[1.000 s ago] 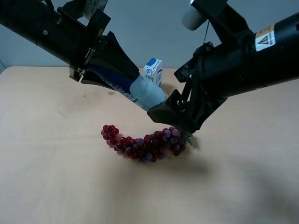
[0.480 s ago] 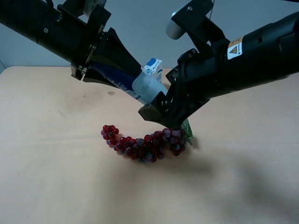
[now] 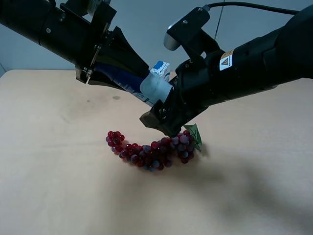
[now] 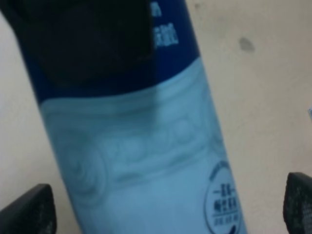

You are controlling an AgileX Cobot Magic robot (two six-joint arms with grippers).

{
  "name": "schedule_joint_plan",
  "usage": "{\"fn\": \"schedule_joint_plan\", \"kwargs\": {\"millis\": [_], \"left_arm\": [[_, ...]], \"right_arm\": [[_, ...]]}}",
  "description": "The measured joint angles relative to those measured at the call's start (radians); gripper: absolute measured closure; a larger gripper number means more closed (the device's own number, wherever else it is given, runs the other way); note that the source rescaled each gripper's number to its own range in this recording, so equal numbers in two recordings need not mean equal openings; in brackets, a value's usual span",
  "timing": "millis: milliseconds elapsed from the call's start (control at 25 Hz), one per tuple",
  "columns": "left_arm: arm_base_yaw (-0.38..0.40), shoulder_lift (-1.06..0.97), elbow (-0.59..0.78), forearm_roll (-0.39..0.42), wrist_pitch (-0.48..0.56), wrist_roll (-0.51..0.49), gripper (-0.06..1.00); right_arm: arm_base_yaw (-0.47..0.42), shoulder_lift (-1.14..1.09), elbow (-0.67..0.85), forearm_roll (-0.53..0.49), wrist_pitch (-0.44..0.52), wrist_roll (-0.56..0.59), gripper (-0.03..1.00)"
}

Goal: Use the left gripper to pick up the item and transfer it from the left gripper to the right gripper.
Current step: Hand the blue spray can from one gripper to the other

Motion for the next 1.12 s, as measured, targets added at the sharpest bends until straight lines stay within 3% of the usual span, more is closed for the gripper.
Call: {"fn": "schedule_joint_plan", "kwargs": {"millis": [280, 320, 400, 560, 1120], "left_arm": [[0.0, 0.0, 0.0, 0.0, 0.0, 0.004, 0.94], [0.0, 0.0, 0.0, 0.0, 0.0, 0.005, 0.94], [0.0, 0.0, 0.0, 0.0, 0.0, 0.008, 0.94], [0.0, 0.0, 0.0, -0.001, -0.001, 0.008, 0.94], [0.0, 0.0, 0.0, -0.004, -0.004, 0.02, 0.94]], "right_arm": [[0.0, 0.004, 0.0, 0.0, -0.01, 0.0, -0.02], [0.0, 0.004, 0.0, 0.0, -0.01, 0.0, 0.04], [0.0, 0.004, 0.0, 0.0, -0.01, 0.0, 0.24], [0.0, 0.004, 0.0, -0.001, -0.009, -0.005, 0.8], [0.0, 0.004, 0.0, -0.005, -0.009, -0.017, 0.8]]}}
